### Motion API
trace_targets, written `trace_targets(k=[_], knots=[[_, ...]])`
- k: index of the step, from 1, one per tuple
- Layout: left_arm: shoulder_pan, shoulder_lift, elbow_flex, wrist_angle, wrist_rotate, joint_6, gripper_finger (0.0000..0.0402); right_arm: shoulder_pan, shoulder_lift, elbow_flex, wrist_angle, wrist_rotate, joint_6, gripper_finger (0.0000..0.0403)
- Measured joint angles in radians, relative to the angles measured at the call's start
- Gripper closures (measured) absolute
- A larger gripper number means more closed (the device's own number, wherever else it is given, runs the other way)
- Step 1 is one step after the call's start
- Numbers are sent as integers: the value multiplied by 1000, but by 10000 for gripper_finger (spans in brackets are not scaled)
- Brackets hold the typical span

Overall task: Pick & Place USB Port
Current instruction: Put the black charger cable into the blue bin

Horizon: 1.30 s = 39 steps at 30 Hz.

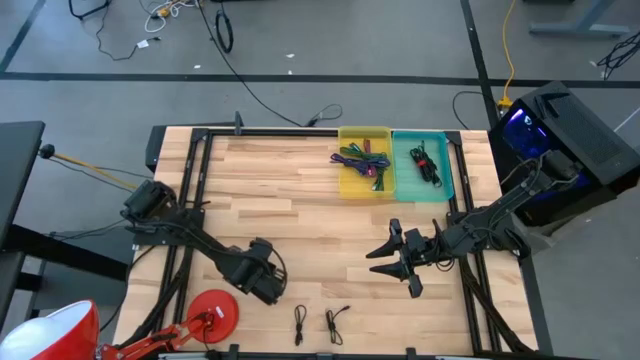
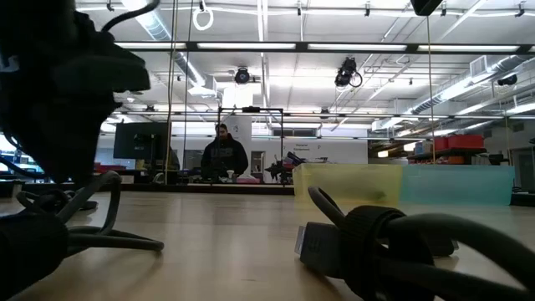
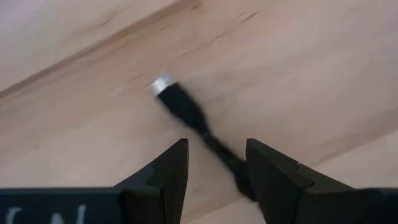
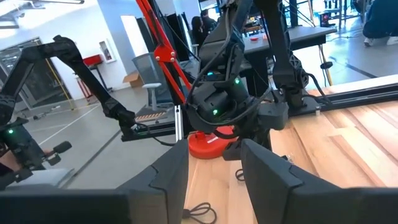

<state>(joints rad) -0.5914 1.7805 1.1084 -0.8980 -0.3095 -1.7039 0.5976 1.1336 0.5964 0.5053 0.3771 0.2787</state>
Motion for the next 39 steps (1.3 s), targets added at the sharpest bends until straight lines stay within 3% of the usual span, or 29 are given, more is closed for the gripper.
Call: trace_targets(k=[5,10,32,36,39], knots=[[-30,0,0,-2,-6,-45,234,0,0,0,-2,0,0,253],[-49,0,0,31,-79,-74,234,0,0,0,-3,0,0,253],[-40,82,-3,65,-59,-92,236,0,0,0,-4,0,0,253],[-38,82,-3,68,-47,-84,256,0,0,0,-4,0,0,253],[-39,82,-3,66,-39,-66,293,0,0,0,-4,0,0,253]])
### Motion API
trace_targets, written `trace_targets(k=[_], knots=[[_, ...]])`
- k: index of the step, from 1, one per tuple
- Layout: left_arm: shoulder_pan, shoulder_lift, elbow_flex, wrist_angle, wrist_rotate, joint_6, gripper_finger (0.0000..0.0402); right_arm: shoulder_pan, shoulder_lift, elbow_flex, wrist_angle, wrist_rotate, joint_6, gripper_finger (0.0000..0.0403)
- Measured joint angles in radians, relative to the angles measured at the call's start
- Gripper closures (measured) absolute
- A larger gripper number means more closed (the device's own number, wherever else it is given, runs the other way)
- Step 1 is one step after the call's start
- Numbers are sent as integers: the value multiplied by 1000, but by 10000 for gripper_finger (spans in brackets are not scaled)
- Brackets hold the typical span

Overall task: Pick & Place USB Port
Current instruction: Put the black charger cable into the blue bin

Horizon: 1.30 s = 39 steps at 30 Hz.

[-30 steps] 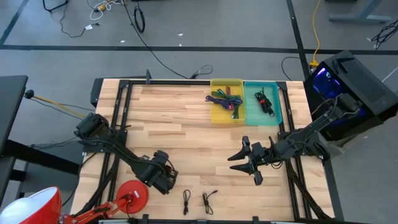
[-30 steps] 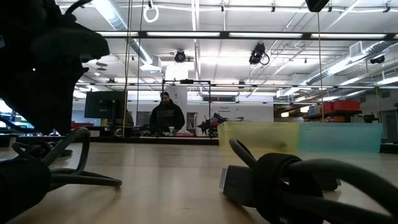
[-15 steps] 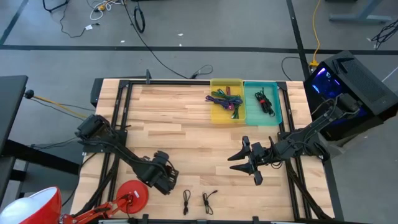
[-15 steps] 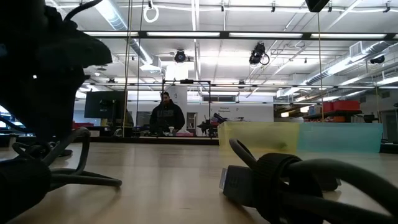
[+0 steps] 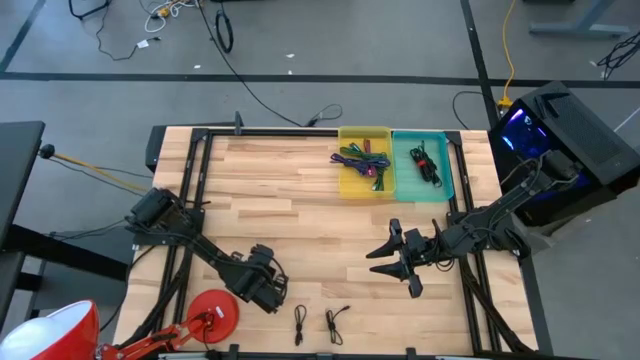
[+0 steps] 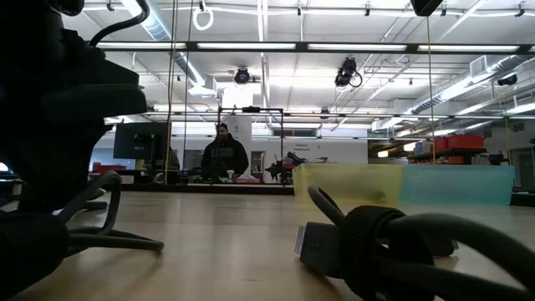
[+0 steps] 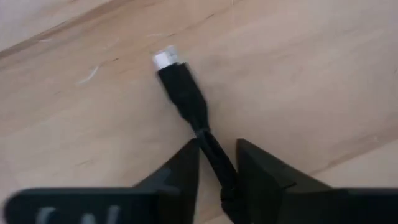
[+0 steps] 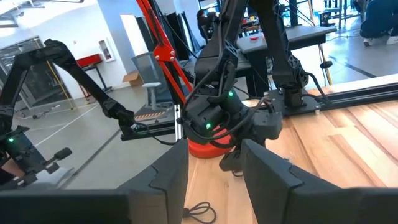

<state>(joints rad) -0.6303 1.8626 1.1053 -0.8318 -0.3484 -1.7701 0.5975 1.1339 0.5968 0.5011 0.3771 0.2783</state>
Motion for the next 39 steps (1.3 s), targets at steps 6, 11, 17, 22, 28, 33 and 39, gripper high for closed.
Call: trace_targets(k=[6,11,17,22,28,33,39], knots=[[0,0,0,-4,-44,58,386,0,0,0,0,0,0,253],[-1,-1,24,-37,-155,126,391,0,0,0,0,0,0,253],[-16,-26,145,-31,-435,293,391,0,0,0,-3,15,0,253],[-20,-26,318,29,-638,585,391,0,13,0,-17,35,0,253],[-8,-28,448,306,-724,1070,392,-16,43,0,45,34,-21,253],[19,-28,459,504,-709,1317,392,-26,52,0,61,34,-33,253],[73,-27,459,605,-661,1438,392,-27,52,0,83,34,-34,253]])
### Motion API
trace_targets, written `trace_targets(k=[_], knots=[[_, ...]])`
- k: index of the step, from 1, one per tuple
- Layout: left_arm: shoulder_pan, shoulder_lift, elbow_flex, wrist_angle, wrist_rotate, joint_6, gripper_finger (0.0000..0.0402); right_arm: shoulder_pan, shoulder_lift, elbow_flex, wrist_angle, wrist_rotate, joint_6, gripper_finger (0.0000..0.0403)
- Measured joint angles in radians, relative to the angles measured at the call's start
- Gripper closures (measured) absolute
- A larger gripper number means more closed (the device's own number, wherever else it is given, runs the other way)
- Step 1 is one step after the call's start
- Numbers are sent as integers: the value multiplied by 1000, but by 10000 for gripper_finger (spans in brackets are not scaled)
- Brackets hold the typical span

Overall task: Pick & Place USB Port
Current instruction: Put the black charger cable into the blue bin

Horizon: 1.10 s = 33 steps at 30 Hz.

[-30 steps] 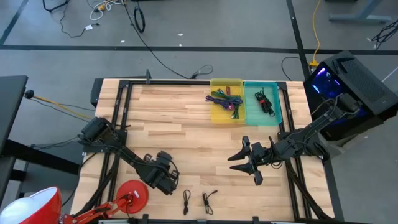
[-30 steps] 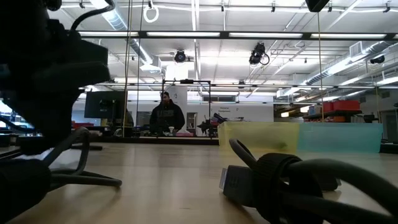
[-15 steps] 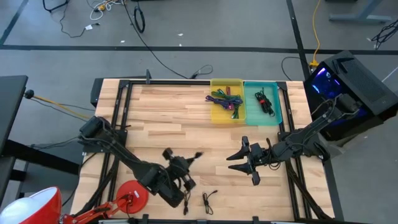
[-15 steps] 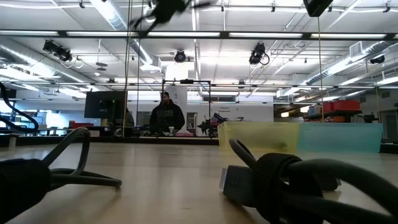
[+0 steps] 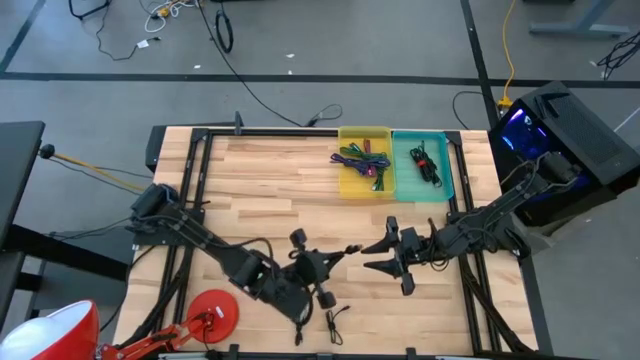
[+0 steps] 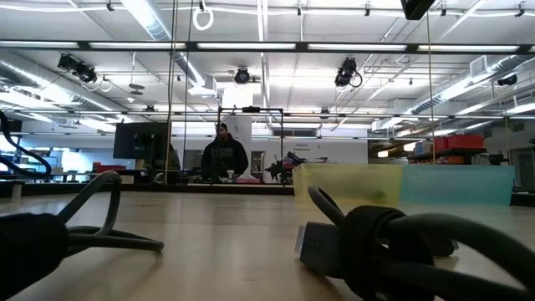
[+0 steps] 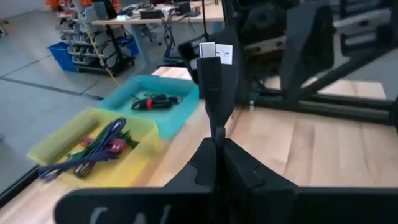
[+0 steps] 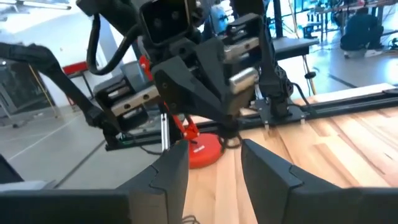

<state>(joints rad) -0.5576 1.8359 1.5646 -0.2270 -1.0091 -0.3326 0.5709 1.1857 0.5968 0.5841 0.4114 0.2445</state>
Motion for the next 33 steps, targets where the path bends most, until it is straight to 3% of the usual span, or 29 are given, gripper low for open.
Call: trace_targets(k=[7,10,24,33], knots=[[68,14,0,110,152,56,392,0,0,0,7,0,-19,253],[75,21,0,113,171,46,392,0,0,0,8,26,-29,253],[89,71,0,172,181,54,392,-28,4,-2,2,78,-64,253],[71,73,-2,165,121,105,392,-43,2,-3,-27,85,8,253]])
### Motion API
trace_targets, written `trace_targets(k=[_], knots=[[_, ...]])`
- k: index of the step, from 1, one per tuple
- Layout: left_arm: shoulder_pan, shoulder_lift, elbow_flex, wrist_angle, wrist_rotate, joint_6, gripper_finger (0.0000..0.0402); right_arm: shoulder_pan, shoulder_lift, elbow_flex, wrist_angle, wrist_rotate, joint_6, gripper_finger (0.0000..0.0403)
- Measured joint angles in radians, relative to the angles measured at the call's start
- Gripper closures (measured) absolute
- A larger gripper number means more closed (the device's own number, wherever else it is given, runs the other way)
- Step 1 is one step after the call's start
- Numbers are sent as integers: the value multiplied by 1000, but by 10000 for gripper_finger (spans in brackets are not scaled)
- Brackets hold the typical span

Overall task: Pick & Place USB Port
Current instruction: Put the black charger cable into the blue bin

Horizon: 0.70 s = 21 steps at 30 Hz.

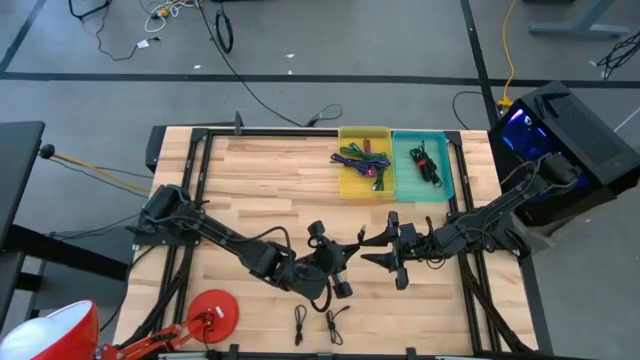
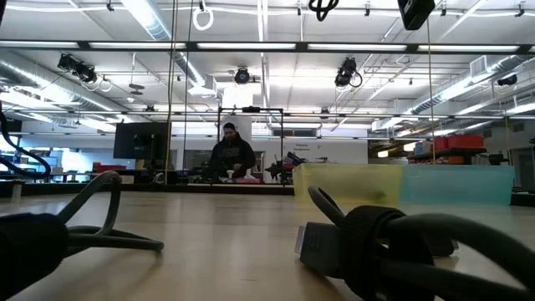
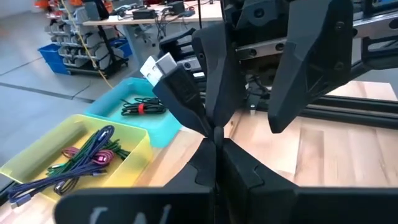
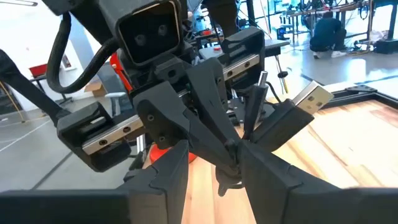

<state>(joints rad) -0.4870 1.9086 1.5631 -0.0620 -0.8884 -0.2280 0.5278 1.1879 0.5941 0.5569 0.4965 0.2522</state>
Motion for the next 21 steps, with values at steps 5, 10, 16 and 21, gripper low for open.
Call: trace_targets(k=[5,10,16,21], knots=[[0,-3,0,-3,5,0,392,0,0,0,1,-4,1,253],[0,-3,0,-4,2,4,392,-1,0,-1,0,-11,14,253],[-1,-16,0,-10,-5,31,392,-2,0,-1,-11,-30,33,253],[-5,-42,4,7,-9,79,392,-4,2,-4,-46,-20,54,253]])
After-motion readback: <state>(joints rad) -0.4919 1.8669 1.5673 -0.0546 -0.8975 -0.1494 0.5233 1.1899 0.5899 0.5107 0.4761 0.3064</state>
